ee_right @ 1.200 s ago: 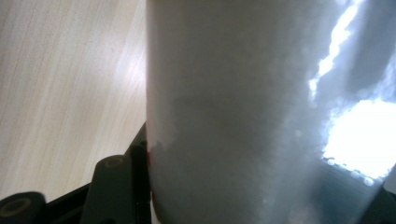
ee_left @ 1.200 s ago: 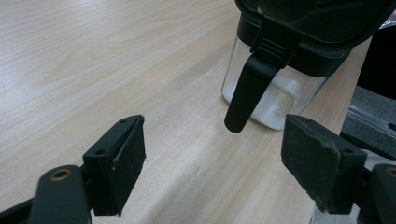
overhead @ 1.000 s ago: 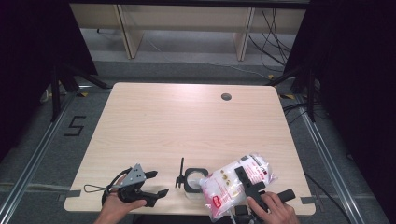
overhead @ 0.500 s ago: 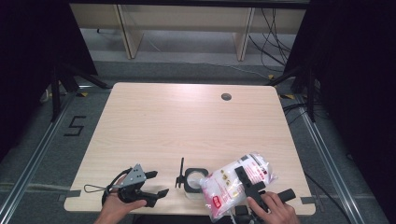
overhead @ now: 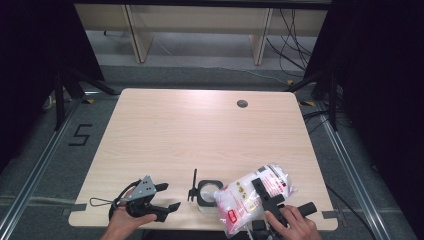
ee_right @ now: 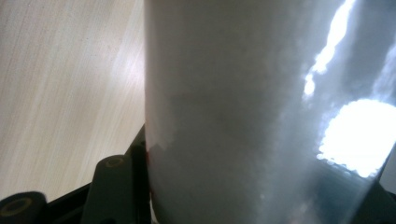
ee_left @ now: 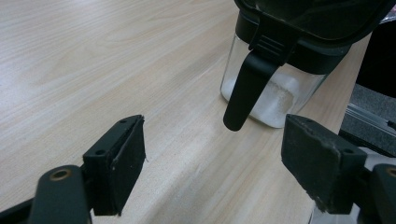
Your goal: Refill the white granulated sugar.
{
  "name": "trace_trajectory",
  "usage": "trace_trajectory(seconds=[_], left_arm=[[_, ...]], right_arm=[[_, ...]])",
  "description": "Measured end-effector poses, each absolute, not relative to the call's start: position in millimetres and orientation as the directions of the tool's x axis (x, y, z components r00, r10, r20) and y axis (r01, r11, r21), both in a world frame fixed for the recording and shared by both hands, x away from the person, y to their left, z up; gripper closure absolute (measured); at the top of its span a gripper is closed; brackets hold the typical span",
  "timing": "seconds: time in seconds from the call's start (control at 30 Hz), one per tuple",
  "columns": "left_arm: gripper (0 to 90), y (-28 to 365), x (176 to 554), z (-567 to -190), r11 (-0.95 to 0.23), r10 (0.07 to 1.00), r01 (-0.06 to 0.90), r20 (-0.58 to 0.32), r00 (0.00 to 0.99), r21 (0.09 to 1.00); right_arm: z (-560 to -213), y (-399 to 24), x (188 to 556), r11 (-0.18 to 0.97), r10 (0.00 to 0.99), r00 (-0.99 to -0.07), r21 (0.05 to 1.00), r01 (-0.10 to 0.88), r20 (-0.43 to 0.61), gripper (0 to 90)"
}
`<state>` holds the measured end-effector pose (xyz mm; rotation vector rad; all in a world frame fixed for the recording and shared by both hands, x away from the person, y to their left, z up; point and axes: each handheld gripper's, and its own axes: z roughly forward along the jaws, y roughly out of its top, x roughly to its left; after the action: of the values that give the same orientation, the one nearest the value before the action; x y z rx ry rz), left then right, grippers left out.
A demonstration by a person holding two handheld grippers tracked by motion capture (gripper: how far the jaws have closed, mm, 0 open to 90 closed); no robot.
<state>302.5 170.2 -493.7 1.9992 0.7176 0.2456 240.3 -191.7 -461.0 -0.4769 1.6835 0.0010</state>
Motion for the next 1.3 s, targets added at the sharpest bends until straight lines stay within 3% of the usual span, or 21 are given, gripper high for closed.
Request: trace_trajectory(seconds=[1.3], left_arm=[[21.5,170.2,301.7,-494.3,-0.328,0.594,0.408,-0.149,0.79,0.852]], right_arm=[[-461.4,-193.4,240.9,0.922,-0.286,-0.114,-0.24,-0.304,-0.952,44.9]])
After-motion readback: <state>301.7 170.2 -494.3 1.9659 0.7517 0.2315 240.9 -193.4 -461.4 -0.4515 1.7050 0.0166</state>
